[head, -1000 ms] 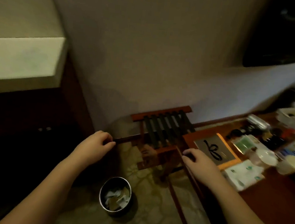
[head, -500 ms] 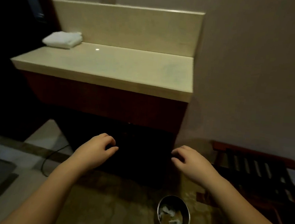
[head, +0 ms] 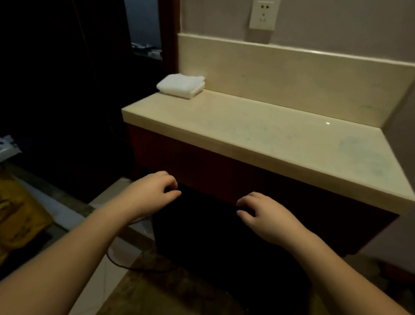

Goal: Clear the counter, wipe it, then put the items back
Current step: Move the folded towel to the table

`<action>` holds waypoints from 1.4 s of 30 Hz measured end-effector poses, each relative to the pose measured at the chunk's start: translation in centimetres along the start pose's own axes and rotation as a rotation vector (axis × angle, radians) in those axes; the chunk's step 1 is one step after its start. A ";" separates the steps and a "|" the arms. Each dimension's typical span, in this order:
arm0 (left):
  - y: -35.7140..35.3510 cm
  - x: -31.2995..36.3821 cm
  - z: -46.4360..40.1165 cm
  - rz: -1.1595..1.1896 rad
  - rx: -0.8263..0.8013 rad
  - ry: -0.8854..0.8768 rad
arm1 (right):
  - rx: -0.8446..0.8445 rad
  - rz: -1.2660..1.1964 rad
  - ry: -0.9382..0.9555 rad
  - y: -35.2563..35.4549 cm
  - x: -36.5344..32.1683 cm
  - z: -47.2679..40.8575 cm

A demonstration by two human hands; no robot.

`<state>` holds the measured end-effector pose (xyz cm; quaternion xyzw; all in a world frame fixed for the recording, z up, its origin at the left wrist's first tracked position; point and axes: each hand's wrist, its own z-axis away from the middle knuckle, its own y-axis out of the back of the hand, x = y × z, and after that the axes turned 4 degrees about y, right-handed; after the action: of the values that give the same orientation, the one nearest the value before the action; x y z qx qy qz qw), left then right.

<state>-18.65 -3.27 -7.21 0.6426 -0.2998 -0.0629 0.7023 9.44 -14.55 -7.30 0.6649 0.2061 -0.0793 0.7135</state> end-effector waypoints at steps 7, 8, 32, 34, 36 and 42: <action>7.5 -3.0 -4.7 -0.024 0.176 0.053 | 0.147 0.109 0.069 5.0 -4.3 -8.5; 8.4 -3.3 -5.4 -0.024 0.191 0.068 | 0.153 0.112 0.067 5.8 -4.6 -9.8; 17.1 -11.1 -33.5 0.081 0.322 0.342 | 0.223 0.039 -0.174 12.8 0.5 -42.9; 17.0 -11.8 -36.2 0.065 0.298 0.361 | 0.246 -0.023 -0.218 12.9 1.2 -45.3; 16.6 -12.3 -38.6 0.066 0.275 0.395 | 0.261 -0.111 -0.266 12.7 1.8 -47.5; 14.8 -13.2 -44.1 0.073 0.151 0.516 | 0.297 -0.274 -0.386 11.3 3.6 -51.8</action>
<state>-11.62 43.52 2.46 0.6768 -0.1376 0.1506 0.7074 7.24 38.04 -0.02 0.7007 0.1404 -0.3298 0.6169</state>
